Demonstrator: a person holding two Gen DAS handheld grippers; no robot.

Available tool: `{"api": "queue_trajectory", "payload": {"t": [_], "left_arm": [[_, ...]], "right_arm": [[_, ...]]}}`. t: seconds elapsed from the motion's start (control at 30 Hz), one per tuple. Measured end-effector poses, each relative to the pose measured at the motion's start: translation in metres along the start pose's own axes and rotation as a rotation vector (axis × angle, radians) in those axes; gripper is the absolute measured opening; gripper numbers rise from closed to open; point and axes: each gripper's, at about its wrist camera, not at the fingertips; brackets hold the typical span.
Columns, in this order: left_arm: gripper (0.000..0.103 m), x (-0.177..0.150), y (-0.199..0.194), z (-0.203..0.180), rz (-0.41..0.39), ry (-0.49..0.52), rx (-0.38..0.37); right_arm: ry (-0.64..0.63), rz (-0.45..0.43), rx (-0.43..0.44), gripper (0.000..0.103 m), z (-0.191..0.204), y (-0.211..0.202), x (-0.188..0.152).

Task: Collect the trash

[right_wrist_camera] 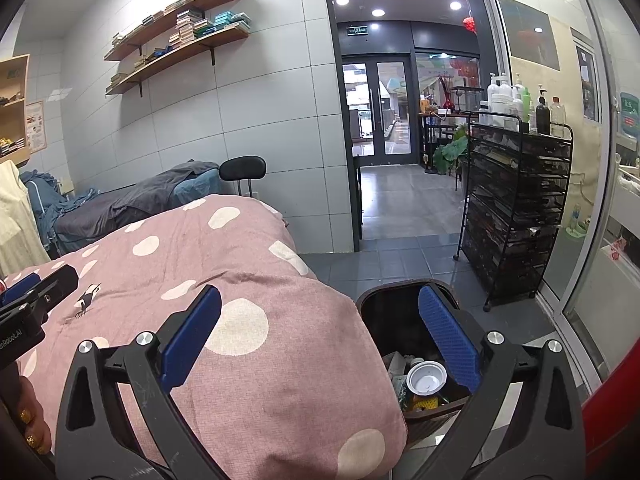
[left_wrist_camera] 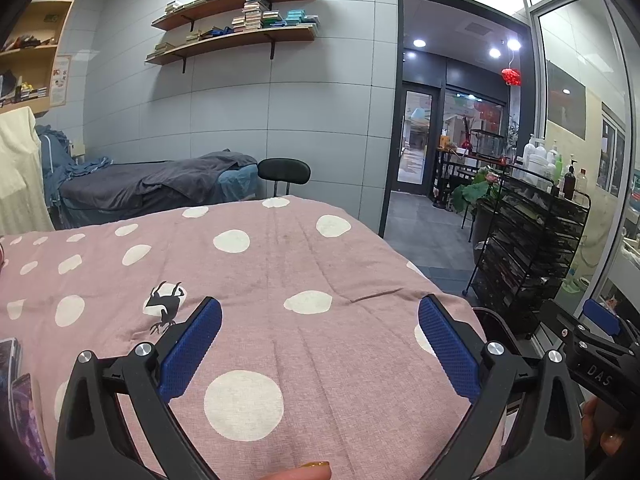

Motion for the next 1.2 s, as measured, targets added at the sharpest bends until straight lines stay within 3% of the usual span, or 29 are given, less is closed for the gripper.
{"api": "queue_trajectory", "payload": {"t": [1.2], "left_arm": [[0.097,-0.0011,-0.0005,-0.0013,0.01,0.0,-0.012]], "right_arm": [[0.012,0.011,-0.005,0.097,-0.0003,0.0027,-0.0034]]}}
Point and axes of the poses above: each gripper's, at about its wrist camera, not at the fingertips, and y roughly the way its jaws point, z to its left, x to its top, and after that the axes turned 1 degree about y, right-handed
